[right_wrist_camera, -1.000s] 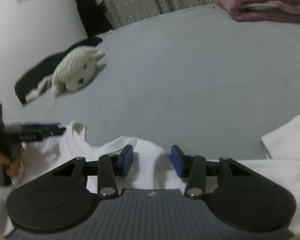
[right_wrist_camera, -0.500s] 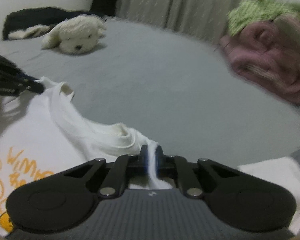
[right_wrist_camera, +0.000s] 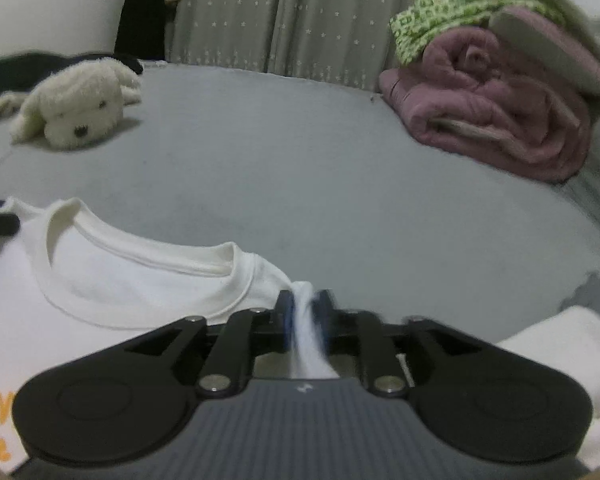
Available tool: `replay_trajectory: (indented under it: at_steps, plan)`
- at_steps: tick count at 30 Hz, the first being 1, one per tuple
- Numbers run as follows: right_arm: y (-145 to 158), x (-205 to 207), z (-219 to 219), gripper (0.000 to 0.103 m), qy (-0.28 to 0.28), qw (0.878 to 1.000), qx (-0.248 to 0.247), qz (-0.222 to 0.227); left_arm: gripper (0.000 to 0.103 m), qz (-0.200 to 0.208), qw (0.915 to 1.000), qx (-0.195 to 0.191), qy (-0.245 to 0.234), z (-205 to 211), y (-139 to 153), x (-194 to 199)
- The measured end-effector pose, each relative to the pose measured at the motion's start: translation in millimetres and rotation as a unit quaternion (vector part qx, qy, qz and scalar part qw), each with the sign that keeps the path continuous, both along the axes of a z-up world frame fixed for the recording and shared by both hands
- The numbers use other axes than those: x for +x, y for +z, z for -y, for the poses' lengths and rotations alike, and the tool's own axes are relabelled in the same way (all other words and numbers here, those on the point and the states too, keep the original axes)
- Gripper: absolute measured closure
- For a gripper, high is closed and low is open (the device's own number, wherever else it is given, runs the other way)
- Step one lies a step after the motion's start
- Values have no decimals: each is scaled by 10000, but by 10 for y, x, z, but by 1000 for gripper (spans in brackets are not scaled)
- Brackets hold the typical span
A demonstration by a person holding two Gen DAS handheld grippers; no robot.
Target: Fold clothes
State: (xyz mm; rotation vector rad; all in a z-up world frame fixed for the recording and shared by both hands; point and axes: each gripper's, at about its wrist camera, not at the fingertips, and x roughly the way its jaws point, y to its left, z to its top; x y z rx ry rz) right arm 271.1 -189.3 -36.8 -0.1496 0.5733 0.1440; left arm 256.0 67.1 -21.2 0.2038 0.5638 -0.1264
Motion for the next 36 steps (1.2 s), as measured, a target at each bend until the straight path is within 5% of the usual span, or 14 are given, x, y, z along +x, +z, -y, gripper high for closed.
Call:
replay_trajectory:
  at_steps: [4, 7, 11, 14, 15, 16, 18, 23, 28, 33, 35, 36]
  plan:
    - [181, 14, 389, 62, 283, 9930, 1138, -112, 43, -97, 9982, -586, -35, -284, 146, 34]
    - [269, 55, 551, 62, 351, 9888, 1448, -124, 42, -310, 9961, -812, -121, -437, 177, 116]
    - [283, 140, 463, 62, 773, 9857, 1450, -371, 43, -460, 9933, -940, -483, -399, 156, 198]
    - [199, 158, 250, 64, 962, 9891, 995, -494, 47, -524, 9928, -894, -593, -287, 108, 235]
    - [167, 159, 172, 71, 1001, 9900, 854, -509, 74, -482, 9938, -828, -572, -241, 90, 226]
    - [141, 158, 96, 102, 1036, 9907, 720, -509, 91, -440, 9946, -762, -551, -194, 72, 217]
    - [143, 127, -24, 100, 1052, 9924, 539, -343, 94, -355, 9961, -629, -509, -102, 36, 200]
    - [236, 149, -40, 100, 699, 9953, 618, 262, 94, 99, 9985, -535, -82, -47, 21, 141]
    - [-137, 383, -191, 100, 590, 9982, 121, -10, 92, -61, 10000, -5, 35, 113, -187, 271]
    - [-120, 502, -115, 100, 462, 9980, 420, -124, 89, -92, 9999, 17, 121, 89, -187, 283]
    - [-54, 457, -34, 85, 406, 9970, 644, -113, 84, -109, 9998, 19, 175, 61, -156, 269]
    - [-12, 420, 22, 79, 352, 9962, 796, -97, 72, -101, 9996, 37, 267, 54, -119, 257]
